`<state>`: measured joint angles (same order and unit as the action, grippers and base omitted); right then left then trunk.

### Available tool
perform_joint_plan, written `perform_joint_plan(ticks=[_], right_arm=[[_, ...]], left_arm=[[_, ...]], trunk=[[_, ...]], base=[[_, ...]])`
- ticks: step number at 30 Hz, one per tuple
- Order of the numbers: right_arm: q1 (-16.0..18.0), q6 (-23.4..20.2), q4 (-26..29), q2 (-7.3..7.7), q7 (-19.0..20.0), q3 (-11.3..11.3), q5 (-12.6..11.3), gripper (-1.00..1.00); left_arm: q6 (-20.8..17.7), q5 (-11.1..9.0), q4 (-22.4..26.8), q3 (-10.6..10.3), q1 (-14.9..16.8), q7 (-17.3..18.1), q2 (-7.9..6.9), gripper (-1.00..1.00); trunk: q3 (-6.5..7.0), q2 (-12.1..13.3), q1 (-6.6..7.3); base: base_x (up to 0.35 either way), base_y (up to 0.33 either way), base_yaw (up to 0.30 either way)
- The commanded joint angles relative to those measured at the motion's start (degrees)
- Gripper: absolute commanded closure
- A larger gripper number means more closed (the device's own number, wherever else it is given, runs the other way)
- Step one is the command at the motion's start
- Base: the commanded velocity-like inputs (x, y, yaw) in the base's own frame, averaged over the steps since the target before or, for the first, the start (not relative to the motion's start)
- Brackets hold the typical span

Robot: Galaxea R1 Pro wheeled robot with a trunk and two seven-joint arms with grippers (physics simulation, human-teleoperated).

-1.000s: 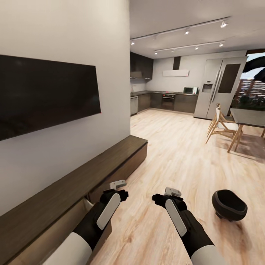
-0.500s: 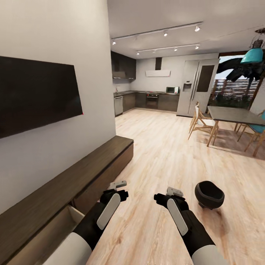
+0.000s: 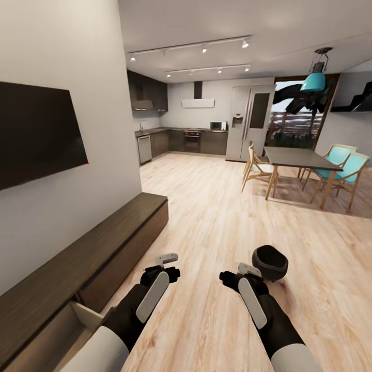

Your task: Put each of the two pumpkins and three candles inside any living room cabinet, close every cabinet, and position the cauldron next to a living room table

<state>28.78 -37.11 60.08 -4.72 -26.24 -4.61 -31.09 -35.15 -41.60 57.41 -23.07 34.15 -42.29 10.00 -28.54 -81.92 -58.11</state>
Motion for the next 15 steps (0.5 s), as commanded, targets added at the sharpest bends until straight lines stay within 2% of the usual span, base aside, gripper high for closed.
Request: perform_joint_plan(ticks=[1, 5, 15], right_arm=[[0.05, -0.05, 0.03, 0.0, -0.58, 0.28, -0.62, -1.0], [0.05, -0.07, -0.04, -0.02, -0.6, 1.51, -0.64, -1.0], [0.05, -0.07, -0.2, -0.02, -0.66, 1.7, -0.55, -1.0]], left_arm=[[-0.09, -0.47, 0.07, -0.04, 0.04, -0.52, 0.0, -1.0], [-0.02, -0.41, 0.07, -0.12, 0.04, -0.52, 0.0, -1.0], [0.18, -0.32, 0.07, -0.22, 0.04, -0.52, 0.0, -1.0]], trunk=[[-0.05, -0.04, 0.0], [0.03, -0.04, 0.0], [0.17, -0.04, 0.0]], base=[[0.0, 0.0, -0.277], [0.0, 0.0, -0.277], [0.0, 0.0, -0.277]])
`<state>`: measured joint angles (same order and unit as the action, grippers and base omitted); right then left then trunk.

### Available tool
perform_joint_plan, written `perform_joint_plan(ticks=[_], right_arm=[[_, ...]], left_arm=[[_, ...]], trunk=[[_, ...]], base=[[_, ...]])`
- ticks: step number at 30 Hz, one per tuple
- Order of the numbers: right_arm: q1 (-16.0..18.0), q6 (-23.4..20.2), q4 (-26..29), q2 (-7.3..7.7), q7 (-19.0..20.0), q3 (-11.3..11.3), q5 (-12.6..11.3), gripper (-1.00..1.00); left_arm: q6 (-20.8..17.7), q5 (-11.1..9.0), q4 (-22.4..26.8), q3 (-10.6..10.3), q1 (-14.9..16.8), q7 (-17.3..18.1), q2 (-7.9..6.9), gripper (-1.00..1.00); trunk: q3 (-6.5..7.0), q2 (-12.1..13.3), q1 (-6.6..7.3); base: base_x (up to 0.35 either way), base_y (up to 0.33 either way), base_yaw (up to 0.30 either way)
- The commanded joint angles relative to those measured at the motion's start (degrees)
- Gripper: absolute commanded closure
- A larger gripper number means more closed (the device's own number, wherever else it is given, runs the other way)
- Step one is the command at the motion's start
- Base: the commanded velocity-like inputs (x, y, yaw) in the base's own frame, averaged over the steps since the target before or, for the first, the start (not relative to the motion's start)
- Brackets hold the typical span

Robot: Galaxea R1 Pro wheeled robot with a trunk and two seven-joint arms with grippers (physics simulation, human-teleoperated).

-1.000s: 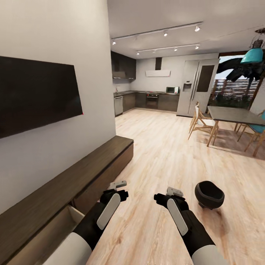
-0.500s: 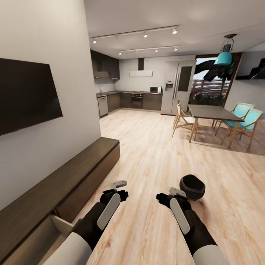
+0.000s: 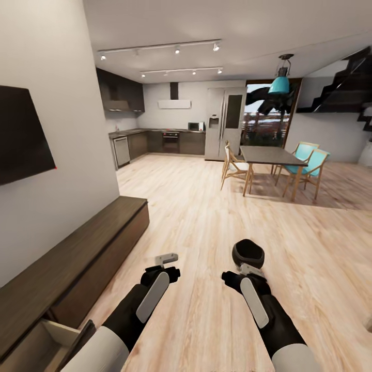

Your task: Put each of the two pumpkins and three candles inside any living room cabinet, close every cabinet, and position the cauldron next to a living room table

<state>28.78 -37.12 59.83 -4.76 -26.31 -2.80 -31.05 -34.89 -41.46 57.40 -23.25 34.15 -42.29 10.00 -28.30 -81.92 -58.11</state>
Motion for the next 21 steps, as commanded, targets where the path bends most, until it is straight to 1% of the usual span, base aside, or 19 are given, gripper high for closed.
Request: perform_joint_plan(ticks=[1, 9, 14, 21], right_arm=[[0.05, -0.04, 0.04, 0.03, -0.6, -0.1, -0.59, -1.0], [0.05, 0.03, 0.01, 0.06, -0.74, -0.03, -0.59, -1.0], [0.05, 0.03, 0.02, 0.06, -0.69, 0.64, -0.59, -1.0], [0.05, 0.03, 0.02, 0.03, -0.67, 0.91, -0.59, -1.0]], left_arm=[[-0.08, -0.43, 0.08, -0.04, 0.04, -0.51, 0.0, -1.0], [0.07, -0.3, 0.08, -0.04, 0.04, -0.51, 0.0, -1.0], [0.08, -0.27, 0.08, -0.04, 0.04, -0.51, 0.0, -1.0], [0.08, -0.28, 0.08, -0.04, 0.04, -0.51, 0.0, -1.0]], trunk=[[-0.06, -0.04, 0.0], [-0.06, -0.04, 0.0], [-0.06, -0.04, 0.0], [-0.06, -0.04, 0.0]], base=[[0.0, 0.0, -0.277], [0.0, 0.0, -0.277], [0.0, 0.0, -0.278], [0.0, 0.0, -0.278]])
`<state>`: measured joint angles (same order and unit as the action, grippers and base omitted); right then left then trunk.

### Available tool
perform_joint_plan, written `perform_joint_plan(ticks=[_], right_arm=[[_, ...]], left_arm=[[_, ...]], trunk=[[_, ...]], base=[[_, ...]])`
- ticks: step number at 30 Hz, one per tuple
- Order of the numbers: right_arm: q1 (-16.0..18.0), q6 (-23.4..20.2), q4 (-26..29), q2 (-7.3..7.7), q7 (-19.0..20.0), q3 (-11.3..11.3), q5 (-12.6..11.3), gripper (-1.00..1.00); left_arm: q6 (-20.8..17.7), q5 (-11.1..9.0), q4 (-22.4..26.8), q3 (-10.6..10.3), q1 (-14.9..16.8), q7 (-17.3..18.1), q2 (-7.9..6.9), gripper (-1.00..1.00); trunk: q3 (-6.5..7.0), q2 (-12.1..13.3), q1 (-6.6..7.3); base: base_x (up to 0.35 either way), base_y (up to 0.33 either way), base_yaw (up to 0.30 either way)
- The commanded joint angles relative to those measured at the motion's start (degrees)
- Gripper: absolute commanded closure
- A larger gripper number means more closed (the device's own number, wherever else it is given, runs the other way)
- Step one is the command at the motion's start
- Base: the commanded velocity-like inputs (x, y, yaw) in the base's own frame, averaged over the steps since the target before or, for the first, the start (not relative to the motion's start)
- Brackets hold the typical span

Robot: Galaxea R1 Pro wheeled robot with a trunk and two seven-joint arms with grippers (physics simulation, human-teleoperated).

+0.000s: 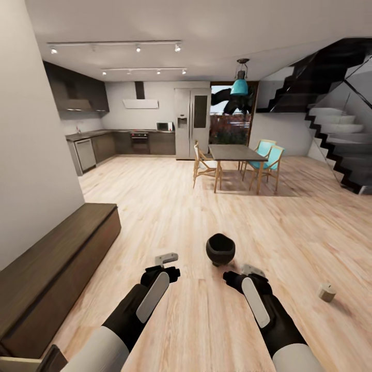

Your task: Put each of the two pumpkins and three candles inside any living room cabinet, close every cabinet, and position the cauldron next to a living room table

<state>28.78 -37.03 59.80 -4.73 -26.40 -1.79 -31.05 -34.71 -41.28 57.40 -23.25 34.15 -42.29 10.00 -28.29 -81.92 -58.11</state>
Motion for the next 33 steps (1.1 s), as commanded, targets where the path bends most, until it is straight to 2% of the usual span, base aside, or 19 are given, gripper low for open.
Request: perform_joint_plan(ticks=[1, 25, 33], right_arm=[[0.05, -0.06, 0.06, 0.02, -0.58, -0.09, -0.59, -1.0], [-0.03, 0.18, 0.15, 0.08, -0.58, 0.05, -0.59, -1.0], [-0.04, 0.2, 0.13, 0.08, -0.47, 2.37, -0.59, -1.0]], left_arm=[[-0.09, -0.46, 0.08, -0.04, 0.04, -0.51, 0.0, -1.0], [-0.02, -0.46, 0.08, -0.04, 0.04, -0.51, 0.0, -1.0], [-0.01, -0.43, 0.08, -0.04, 0.04, -0.51, 0.0, -1.0]], trunk=[[-0.07, -0.04, 0.0], [-0.16, -0.04, 0.0], [-0.42, -0.04, 0.0]], base=[[0.0, 0.0, -0.278], [0.0, 0.0, -0.278], [0.0, 0.0, -0.275]])
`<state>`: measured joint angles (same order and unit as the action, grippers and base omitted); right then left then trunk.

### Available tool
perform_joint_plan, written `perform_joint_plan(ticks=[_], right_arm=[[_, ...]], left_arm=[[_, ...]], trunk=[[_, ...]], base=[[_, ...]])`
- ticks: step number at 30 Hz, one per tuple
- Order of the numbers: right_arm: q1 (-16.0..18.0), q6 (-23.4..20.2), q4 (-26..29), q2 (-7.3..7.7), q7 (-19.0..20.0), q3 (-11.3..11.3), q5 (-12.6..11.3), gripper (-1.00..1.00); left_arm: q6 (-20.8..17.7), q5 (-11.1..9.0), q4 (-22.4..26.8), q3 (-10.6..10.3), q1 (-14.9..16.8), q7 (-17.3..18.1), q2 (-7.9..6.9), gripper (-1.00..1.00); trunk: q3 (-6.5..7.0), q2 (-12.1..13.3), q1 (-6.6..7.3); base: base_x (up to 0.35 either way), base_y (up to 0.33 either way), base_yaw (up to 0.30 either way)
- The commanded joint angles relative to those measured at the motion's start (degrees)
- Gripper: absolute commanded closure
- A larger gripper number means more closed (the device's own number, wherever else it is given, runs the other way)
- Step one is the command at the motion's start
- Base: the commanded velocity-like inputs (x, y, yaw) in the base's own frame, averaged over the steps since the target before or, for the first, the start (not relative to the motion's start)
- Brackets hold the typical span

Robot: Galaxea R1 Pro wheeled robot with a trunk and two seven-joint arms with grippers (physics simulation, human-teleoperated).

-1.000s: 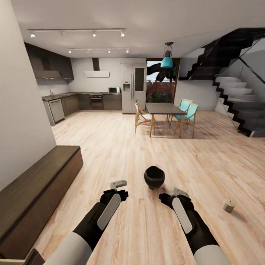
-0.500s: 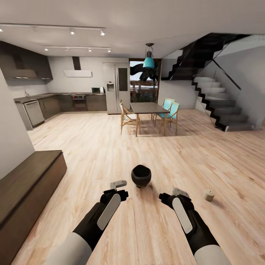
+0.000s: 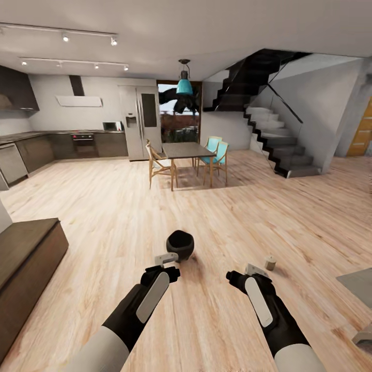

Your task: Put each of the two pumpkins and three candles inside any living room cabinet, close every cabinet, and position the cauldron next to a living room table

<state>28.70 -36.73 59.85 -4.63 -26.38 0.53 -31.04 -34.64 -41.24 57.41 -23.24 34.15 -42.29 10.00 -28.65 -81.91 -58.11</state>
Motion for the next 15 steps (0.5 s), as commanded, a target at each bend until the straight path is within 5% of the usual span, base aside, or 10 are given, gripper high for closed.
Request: perform_joint_plan(ticks=[1, 15], right_arm=[[0.04, -0.1, 0.08, -0.03, -0.5, 0.13, -0.6, -1.0], [-0.09, 0.26, 0.18, -0.05, -0.7, -0.24, 0.07, -1.0]], left_arm=[[-0.12, -0.48, 0.07, -0.05, 0.04, -0.51, 0.0, -1.0], [-0.01, -0.27, -0.35, 0.03, 0.04, -0.51, 0.0, -1.0]], trunk=[[-0.11, -0.04, 0.0], [-0.77, -0.04, 0.0]], base=[[0.0, 0.0, -0.27], [0.0, 0.0, -0.231]])
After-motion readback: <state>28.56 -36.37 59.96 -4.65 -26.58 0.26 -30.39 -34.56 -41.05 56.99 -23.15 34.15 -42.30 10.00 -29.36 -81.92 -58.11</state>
